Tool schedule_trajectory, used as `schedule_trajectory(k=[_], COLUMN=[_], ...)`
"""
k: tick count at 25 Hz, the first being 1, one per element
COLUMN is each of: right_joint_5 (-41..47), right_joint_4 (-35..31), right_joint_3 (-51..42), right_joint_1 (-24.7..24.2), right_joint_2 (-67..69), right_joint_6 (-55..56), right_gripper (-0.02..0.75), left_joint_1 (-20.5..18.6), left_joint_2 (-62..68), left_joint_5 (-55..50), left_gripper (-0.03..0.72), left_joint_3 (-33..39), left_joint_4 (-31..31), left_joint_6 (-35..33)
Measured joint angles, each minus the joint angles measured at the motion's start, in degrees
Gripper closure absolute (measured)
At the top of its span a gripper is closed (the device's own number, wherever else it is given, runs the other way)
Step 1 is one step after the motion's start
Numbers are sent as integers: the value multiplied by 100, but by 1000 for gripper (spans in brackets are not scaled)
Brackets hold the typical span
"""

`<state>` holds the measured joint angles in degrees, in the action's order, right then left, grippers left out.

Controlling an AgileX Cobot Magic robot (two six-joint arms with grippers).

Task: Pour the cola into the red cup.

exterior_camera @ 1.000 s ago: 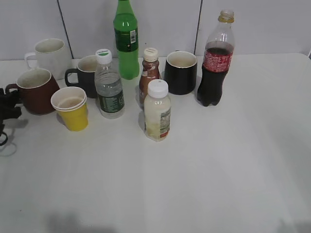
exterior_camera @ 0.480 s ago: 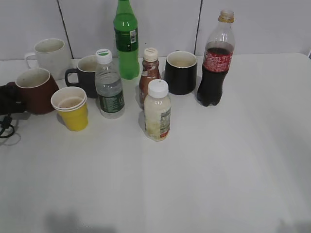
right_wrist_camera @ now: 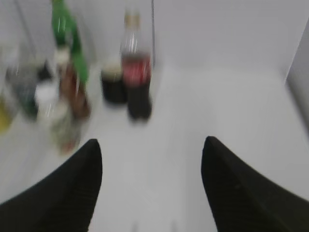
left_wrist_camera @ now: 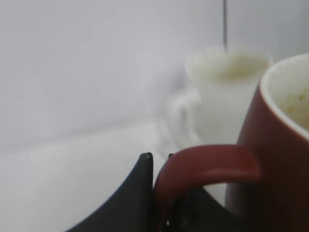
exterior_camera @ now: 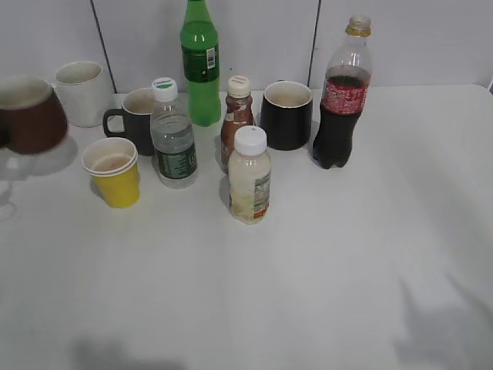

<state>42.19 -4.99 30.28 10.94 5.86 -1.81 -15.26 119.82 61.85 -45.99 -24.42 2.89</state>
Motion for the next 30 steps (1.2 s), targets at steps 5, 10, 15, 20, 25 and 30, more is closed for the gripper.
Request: schedule_trajectory(k=[5,10,15,20,25,30], right_joint_5=[-3946,-7017,-8154,-8905,-9090,-9120], right_joint_4=[266,615,1635,1842,2028,2350], right_joint_3=[11,17,11,289,1126,1917], right_joint_1=[0,0,0,0,0,0], right_joint_2=[2716,5882,8118,9419,10306,10854], right_joint_6=[-68,761,1477,1550,1573,1676], right_gripper=[267,269,232,97,76,76], left_joint_1=[-155,185,577,827,1094,1309], left_joint_2=[-1356,-2342,-2871,-3247,-3361,-3361], left_joint_5=[-530,-903,-1372,-2118,-2358,-2469], left_gripper=[635,635,635,635,635,635], left_joint_3=[410,746,924,970,970,970], left_joint_4=[-92,-407,-483,-483,-478,-478], left_joint_6=[427,572,803,865,871,882])
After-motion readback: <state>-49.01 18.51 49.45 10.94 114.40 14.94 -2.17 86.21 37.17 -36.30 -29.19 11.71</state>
